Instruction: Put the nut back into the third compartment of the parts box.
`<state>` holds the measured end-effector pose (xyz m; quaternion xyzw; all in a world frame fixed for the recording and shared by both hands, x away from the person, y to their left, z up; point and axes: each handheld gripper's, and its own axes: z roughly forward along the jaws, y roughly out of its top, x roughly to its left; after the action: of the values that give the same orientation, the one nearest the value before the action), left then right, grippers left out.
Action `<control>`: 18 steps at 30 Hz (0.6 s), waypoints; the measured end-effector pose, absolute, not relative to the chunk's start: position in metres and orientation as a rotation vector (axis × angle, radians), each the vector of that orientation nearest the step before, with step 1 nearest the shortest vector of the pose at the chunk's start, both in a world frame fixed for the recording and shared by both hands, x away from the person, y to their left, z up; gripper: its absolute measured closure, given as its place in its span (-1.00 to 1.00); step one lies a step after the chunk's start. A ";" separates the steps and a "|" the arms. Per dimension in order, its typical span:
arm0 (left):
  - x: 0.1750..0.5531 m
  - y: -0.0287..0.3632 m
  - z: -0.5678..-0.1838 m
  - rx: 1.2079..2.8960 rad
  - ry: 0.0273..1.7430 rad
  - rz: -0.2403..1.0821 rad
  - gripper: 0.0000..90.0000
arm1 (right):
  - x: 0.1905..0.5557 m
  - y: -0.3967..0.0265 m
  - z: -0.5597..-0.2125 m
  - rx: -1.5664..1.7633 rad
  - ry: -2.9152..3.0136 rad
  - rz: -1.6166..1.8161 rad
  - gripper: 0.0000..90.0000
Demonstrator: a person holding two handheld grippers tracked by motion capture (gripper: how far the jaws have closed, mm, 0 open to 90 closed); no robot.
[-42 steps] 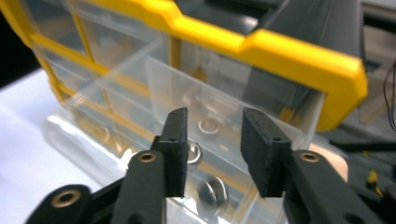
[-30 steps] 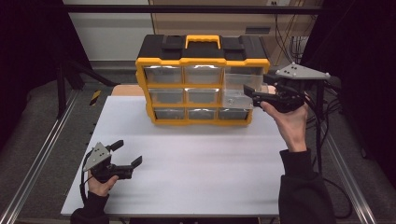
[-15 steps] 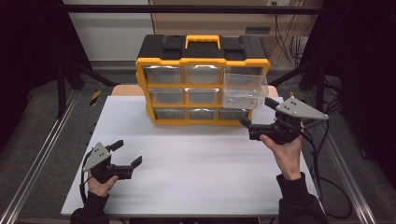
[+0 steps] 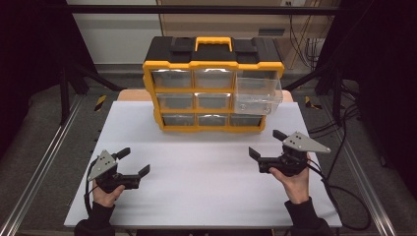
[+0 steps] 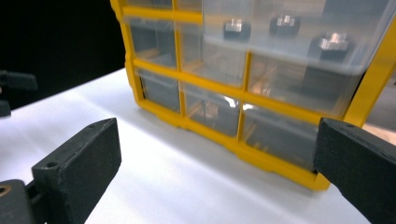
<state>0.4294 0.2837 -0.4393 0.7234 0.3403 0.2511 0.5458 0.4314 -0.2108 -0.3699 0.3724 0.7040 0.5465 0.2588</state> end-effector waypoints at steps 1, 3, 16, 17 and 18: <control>0.429 0.284 -0.439 1.716 0.808 0.596 -0.93 | 0.430 -0.212 -0.374 1.010 1.915 1.481 -0.96; 0.429 0.284 -0.439 1.716 0.807 0.595 -0.93 | 0.429 -0.214 -0.382 1.016 1.926 1.486 -0.96; 0.429 0.282 -0.440 1.720 0.799 0.598 -0.92 | 0.423 -0.233 -0.430 1.078 1.960 1.461 -0.95; 0.429 0.282 -0.440 1.720 0.799 0.598 -0.92 | 0.423 -0.234 -0.431 1.080 1.961 1.454 -0.95; 0.429 0.282 -0.440 1.720 0.799 0.598 -0.92 | 0.423 -0.236 -0.434 1.087 1.956 1.452 -0.95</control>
<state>0.4289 0.2820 -0.4400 0.7253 0.3369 0.2520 0.5449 0.4227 -0.2357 -0.4338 0.3960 0.7128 0.5291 0.2350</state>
